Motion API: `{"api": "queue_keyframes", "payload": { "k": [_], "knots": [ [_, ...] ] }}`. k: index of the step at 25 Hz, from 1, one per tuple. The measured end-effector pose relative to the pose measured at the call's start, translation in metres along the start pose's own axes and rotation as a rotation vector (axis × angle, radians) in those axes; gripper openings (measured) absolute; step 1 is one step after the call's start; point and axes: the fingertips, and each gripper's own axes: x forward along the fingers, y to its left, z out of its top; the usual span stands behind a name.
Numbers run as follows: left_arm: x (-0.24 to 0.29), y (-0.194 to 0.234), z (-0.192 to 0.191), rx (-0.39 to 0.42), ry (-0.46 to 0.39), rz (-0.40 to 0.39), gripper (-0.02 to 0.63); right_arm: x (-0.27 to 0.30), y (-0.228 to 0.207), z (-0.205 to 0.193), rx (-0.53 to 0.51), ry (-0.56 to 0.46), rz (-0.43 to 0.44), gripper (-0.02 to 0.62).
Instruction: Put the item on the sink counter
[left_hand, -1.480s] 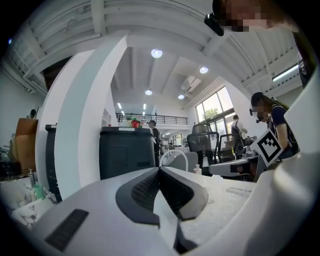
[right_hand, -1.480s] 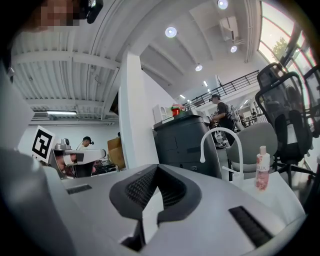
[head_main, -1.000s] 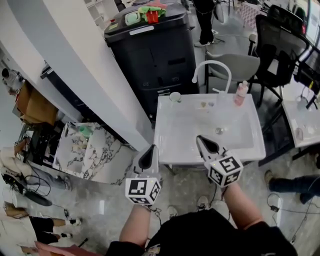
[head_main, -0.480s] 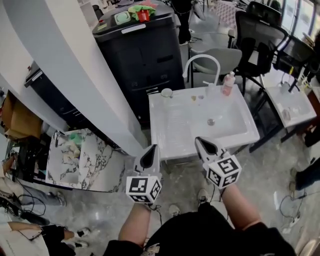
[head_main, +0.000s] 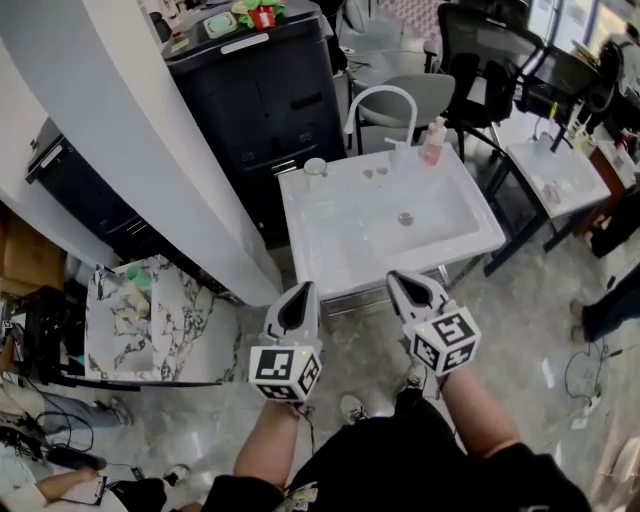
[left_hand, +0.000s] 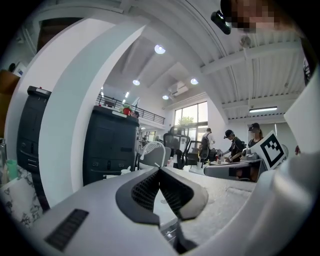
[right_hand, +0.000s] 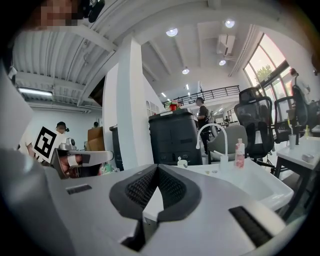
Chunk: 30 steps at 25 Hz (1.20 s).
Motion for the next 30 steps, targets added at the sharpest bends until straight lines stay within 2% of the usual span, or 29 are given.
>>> {"api": "queue_keyframes", "payload": {
  "k": [12,30],
  "knots": [
    [-0.027,-0.014,0.007,0.004,-0.017,0.006,0.003,-0.024,0.019,0.010,-0.035,-0.023,0.005,-0.003],
    [-0.043,-0.021,0.004,0.005,-0.026,0.017,0.003,-0.036,0.034,0.002,-0.038,-0.022,0.032,-0.003]
  ]
}}
